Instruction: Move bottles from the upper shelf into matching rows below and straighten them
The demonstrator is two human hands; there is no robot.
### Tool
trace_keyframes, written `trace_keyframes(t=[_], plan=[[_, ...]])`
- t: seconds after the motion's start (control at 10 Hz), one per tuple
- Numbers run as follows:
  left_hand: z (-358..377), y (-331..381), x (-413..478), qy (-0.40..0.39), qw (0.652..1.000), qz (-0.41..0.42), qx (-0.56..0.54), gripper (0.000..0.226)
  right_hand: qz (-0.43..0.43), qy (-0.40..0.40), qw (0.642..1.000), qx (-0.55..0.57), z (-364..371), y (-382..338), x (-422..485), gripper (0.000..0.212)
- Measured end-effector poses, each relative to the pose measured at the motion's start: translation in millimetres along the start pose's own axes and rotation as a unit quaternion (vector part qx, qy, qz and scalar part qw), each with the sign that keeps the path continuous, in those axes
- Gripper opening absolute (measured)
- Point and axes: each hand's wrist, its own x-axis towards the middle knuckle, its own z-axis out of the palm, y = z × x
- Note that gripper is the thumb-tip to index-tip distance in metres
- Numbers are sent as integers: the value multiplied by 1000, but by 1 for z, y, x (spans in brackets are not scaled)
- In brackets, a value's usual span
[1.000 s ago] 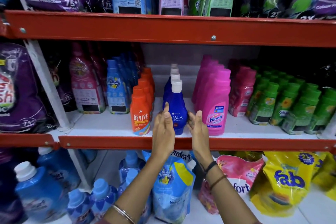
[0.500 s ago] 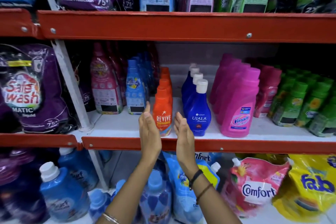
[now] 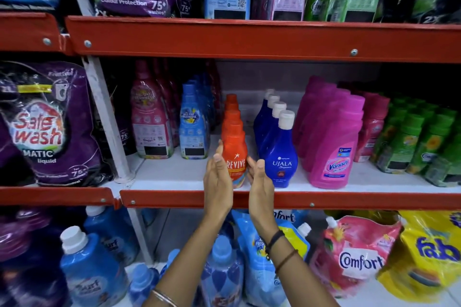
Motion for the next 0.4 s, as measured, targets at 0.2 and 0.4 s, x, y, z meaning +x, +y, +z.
trace_keyframes(t=[0.2, 0.4], plan=[[0, -1, 5, 5, 1000, -9, -3, 89, 3, -8, 1000, -5, -3, -2, -1, 83], [1, 4, -1, 20, 1000, -11, 1, 68, 18, -20, 1000, 3, -9, -4, -1, 87]])
